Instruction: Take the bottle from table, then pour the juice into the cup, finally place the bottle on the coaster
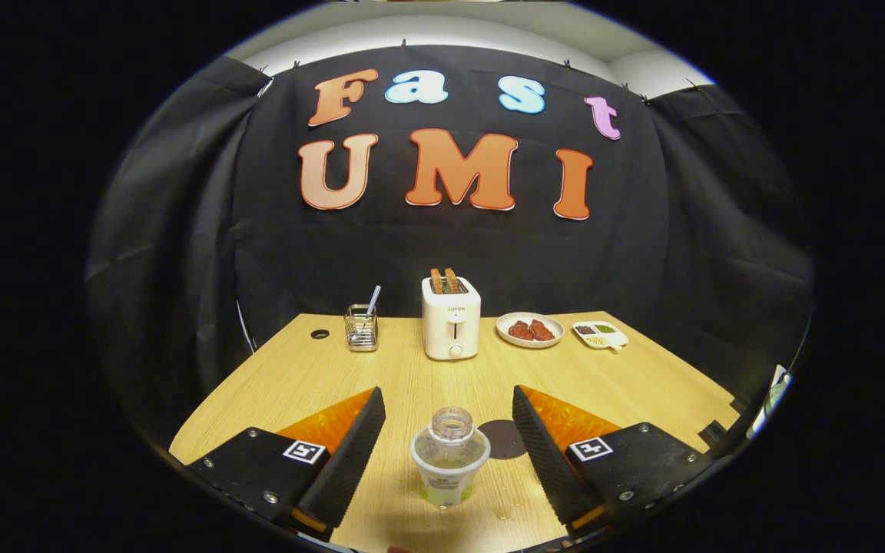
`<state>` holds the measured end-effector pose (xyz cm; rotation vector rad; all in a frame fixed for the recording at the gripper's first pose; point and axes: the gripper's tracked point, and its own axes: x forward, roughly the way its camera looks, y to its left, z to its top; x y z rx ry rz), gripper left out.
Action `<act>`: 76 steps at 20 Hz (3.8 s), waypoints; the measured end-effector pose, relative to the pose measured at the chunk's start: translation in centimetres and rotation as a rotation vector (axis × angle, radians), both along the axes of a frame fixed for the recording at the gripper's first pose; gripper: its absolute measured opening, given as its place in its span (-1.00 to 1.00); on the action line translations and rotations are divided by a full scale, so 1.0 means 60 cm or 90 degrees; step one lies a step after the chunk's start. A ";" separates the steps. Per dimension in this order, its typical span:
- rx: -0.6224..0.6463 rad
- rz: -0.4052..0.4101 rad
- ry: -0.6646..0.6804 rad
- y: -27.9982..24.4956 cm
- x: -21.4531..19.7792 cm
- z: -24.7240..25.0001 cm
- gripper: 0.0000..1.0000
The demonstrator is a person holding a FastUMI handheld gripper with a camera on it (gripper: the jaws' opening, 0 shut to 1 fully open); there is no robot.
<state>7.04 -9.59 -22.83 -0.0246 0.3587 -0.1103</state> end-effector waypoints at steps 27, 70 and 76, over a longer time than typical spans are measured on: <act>-0.036 -0.004 0.111 -0.008 -0.001 -0.242 0.74; 0.937 -0.221 -0.019 -0.007 0.064 -0.082 0.12; 1.011 -0.250 -0.008 -0.007 0.070 -0.088 0.12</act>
